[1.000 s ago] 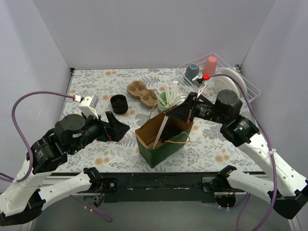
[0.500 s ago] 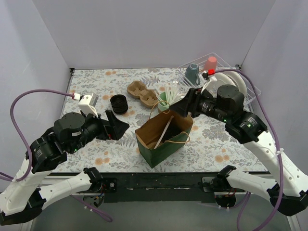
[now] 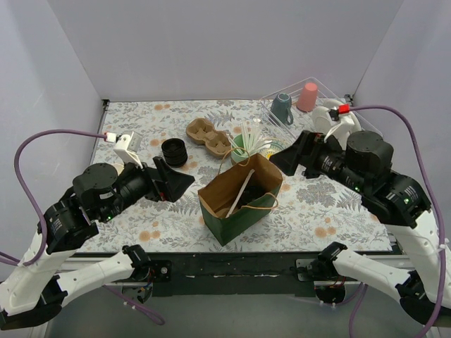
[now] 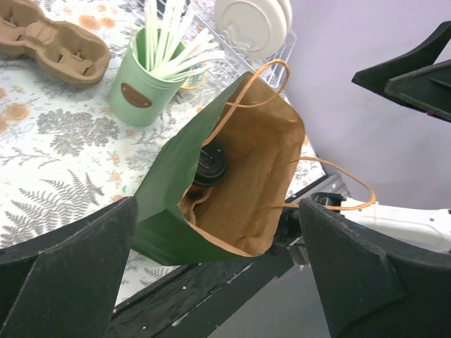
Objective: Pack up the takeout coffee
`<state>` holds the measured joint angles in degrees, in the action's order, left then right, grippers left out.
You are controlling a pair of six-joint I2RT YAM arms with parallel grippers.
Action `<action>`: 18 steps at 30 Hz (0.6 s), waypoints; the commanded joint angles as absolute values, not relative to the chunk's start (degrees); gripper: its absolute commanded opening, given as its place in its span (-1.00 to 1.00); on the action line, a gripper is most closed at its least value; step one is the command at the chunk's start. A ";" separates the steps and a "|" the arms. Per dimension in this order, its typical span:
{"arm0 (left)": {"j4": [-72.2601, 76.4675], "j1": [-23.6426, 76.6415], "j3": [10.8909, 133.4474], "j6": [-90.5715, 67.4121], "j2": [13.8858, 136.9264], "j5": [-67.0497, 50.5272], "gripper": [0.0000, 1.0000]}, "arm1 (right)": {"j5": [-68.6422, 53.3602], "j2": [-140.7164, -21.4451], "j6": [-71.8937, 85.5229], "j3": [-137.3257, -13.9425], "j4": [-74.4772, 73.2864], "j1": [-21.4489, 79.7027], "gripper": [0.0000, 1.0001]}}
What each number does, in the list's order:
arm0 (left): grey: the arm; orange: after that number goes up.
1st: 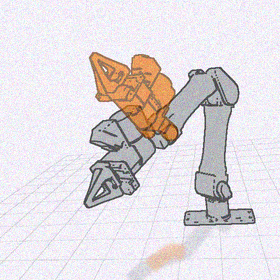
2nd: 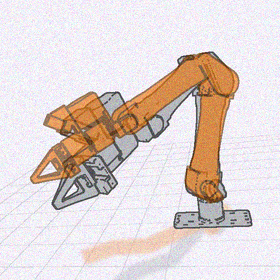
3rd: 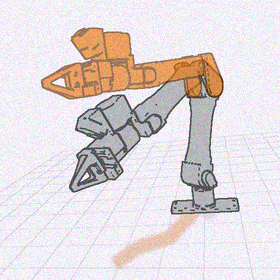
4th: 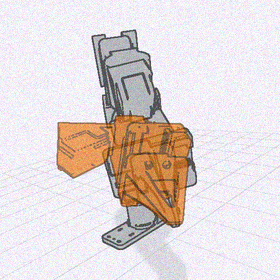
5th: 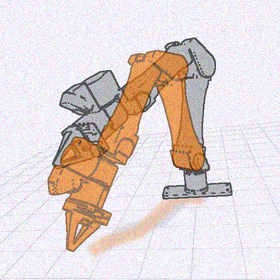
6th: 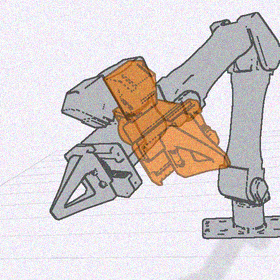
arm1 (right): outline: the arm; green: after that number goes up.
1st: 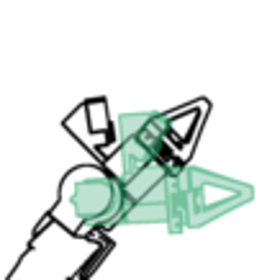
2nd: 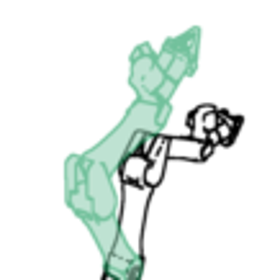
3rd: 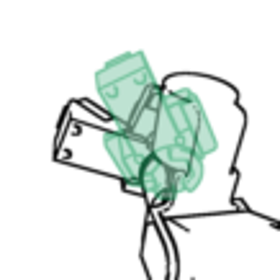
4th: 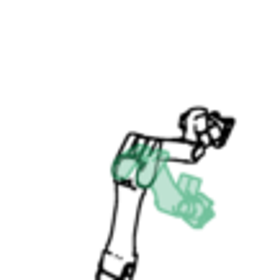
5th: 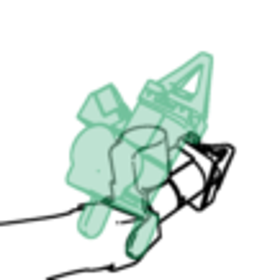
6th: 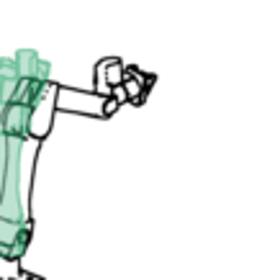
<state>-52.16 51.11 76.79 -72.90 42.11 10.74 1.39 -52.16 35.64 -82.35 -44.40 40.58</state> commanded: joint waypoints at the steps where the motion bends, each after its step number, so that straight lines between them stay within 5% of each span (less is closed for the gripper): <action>1: -46.95 51.06 74.80 -74.53 40.61 8.18 0.96 | 5.18 -48.87 37.18 -83.23 -46.14 40.78 0.97; 18: -45.26 51.06 72.07 -76.99 38.94 8.00 0.96 | 4.04 -45.62 37.18 -79.01 -43.77 40.78 0.97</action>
<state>-46.30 51.11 72.36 -76.77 38.74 8.29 3.68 -46.74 37.21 -79.26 -46.52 40.58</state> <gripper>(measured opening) 0.982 0.984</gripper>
